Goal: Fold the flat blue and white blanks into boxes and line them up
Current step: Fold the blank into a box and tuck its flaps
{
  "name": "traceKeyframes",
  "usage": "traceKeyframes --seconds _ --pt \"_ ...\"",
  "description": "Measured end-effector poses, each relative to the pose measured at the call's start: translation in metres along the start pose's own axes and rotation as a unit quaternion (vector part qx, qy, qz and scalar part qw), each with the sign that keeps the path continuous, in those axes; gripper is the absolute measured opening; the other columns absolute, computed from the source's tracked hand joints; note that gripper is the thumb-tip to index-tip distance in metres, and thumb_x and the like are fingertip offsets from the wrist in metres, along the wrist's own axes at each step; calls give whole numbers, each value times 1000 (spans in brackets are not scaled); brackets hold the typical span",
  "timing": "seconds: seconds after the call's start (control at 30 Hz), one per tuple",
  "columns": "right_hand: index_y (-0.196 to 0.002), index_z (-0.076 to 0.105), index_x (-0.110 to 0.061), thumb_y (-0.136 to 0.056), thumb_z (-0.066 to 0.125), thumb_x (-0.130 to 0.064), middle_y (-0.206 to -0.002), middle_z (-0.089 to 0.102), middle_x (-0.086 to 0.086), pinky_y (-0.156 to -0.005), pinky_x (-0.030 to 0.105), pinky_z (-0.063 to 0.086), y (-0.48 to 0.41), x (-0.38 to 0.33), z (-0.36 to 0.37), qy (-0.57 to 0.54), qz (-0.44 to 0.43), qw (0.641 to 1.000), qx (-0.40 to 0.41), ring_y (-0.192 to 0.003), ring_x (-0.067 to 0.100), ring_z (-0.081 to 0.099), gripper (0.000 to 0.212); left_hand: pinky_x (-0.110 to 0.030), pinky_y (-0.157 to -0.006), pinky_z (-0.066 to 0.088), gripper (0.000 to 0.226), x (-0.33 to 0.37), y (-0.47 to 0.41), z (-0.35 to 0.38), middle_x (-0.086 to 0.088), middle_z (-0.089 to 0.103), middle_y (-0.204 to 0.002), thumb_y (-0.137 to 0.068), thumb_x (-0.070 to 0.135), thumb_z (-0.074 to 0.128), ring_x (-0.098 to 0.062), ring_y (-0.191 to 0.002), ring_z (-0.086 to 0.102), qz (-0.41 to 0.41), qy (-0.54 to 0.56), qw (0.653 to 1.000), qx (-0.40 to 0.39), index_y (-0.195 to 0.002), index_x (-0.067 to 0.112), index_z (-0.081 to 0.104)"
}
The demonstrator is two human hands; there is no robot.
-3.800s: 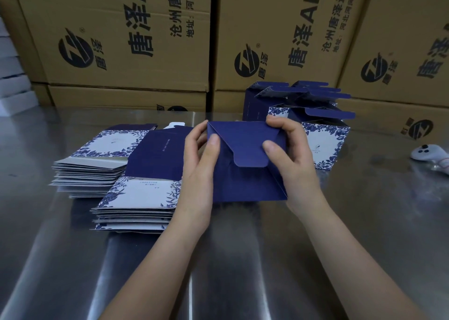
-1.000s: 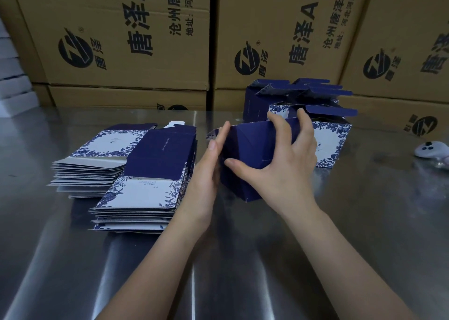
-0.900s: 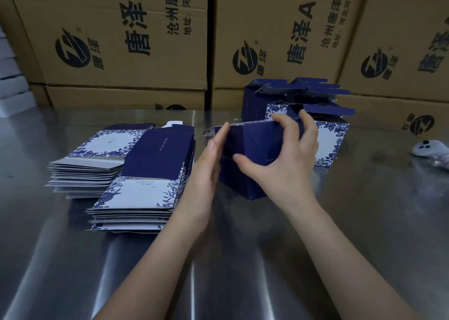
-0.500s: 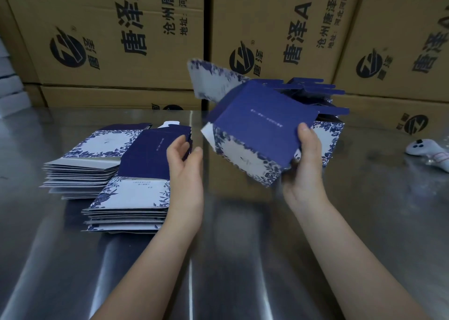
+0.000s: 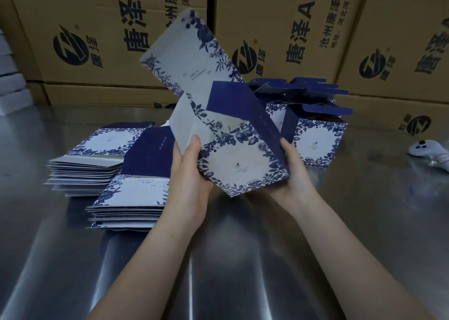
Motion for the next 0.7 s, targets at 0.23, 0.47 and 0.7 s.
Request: traceKeyframes --seconds 0.23,0.47,0.7 --pt "-116 62 -35 -91 58 -36 -107 71 -8 -75 26 48 6 -39 -1 215 -180 959 52 -91 8 66 26 -17 -86 51 56 14 9 1 29 60 -127 -94 43 50 10 -104 62 121 -198 973 13 -148 42 37" --pt "-139 36 -42 -63 73 -63 -138 48 -26 -102 16 40 20 -29 35 345 -238 904 -87 -129 -6 44 87 -1 -88 42 61 10 15 12 59 45 -115 -103 25 50 15 -117 52 152 -282 947 -23 -154 44 22" --pt "-147 31 -29 -79 76 -32 -124 48 -43 -87 1 40 23 -27 36 382 -286 877 -63 -116 -20 46 81 -5 -106 32 77 7 13 9 21 33 -156 -100 8 52 17 -135 32 128 -282 951 -25 -152 48 12"
Point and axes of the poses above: each hand's wrist, its own y-axis away from the middle knuckle, its own z-axis out of the palm, x = y × z, the point moved 8 cm from there along -y, towards the middle knuckle
